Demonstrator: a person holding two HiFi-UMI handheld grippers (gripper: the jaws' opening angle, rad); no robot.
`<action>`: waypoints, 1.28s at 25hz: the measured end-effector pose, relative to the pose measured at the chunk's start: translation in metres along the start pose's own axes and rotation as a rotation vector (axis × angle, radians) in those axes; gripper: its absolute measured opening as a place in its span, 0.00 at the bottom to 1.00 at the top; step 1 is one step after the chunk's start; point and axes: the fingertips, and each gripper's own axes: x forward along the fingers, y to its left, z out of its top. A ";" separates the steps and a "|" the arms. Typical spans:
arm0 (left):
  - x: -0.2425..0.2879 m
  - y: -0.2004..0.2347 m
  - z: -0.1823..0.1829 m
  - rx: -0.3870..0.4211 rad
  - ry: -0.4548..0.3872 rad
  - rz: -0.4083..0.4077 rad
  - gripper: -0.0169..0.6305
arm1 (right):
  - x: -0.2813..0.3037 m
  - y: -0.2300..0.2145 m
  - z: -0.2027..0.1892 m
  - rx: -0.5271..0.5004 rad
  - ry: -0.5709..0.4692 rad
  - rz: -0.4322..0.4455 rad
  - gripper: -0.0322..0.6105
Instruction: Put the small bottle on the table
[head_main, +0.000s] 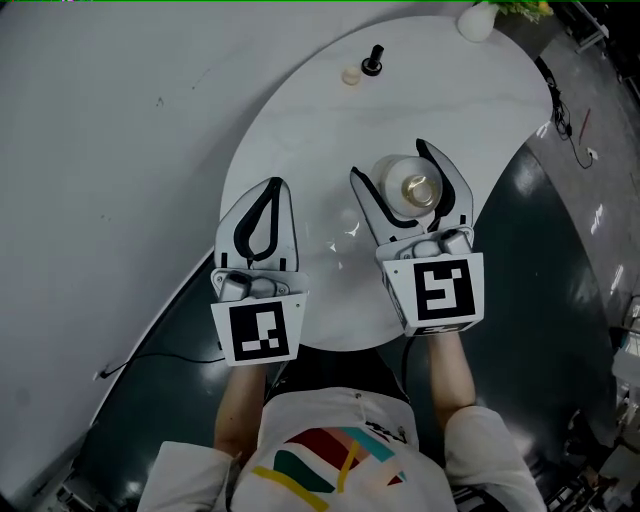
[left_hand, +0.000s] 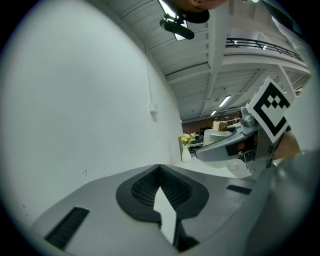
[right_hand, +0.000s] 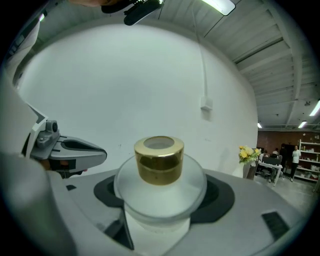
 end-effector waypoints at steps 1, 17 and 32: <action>0.003 0.002 -0.002 0.003 0.002 0.002 0.05 | 0.006 0.001 0.000 -0.012 -0.003 0.012 0.59; 0.059 0.007 -0.057 0.063 0.091 0.002 0.05 | 0.112 -0.008 -0.041 -0.022 0.074 0.111 0.59; 0.079 0.023 -0.102 -0.008 0.153 0.058 0.05 | 0.195 -0.012 -0.098 -0.043 0.198 0.184 0.59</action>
